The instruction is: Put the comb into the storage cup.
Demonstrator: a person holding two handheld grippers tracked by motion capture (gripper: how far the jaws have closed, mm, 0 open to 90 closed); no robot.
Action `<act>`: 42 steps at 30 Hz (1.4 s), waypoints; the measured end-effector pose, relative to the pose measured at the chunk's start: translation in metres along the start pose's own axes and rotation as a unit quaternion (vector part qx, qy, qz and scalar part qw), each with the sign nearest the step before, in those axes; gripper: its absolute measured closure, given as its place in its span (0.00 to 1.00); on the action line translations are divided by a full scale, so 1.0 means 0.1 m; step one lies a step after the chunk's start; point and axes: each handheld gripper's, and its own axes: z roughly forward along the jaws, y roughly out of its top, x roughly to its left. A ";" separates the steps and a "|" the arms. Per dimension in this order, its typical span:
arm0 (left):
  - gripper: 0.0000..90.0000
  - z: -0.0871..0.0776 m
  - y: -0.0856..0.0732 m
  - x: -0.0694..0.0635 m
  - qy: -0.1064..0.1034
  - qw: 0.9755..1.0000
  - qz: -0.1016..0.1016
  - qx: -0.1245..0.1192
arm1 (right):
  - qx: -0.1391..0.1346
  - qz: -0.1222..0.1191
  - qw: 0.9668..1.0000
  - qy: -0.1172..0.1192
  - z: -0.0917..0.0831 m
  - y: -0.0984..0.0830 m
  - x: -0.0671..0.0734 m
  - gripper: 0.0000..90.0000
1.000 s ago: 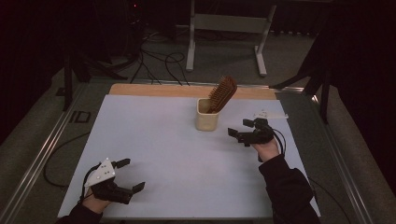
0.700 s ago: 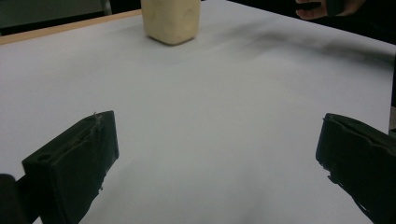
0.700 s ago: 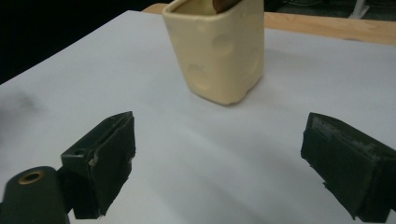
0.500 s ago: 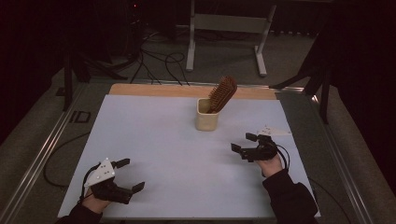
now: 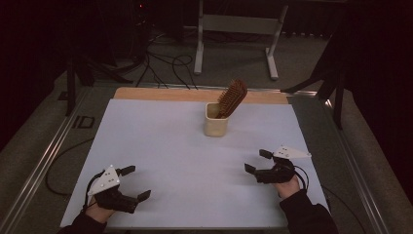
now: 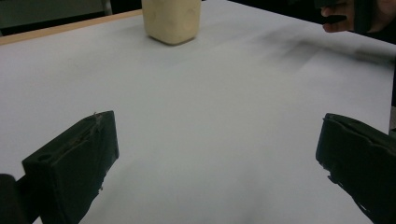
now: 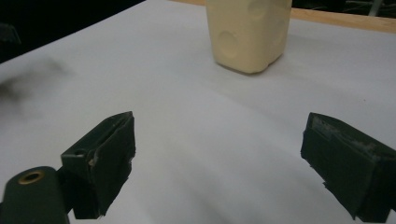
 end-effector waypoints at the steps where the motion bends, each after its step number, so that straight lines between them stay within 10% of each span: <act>1: 0.00 0.00 0.00 0.00 0.000 1.000 0.000 0.000 | 0.000 0.000 1.000 0.000 0.00 0.00 0.00 0.11; 42: 0.00 0.01 -0.02 0.00 0.002 1.000 0.001 0.004 | 0.014 -0.037 0.999 -0.036 -0.20 -0.39 0.11 0.11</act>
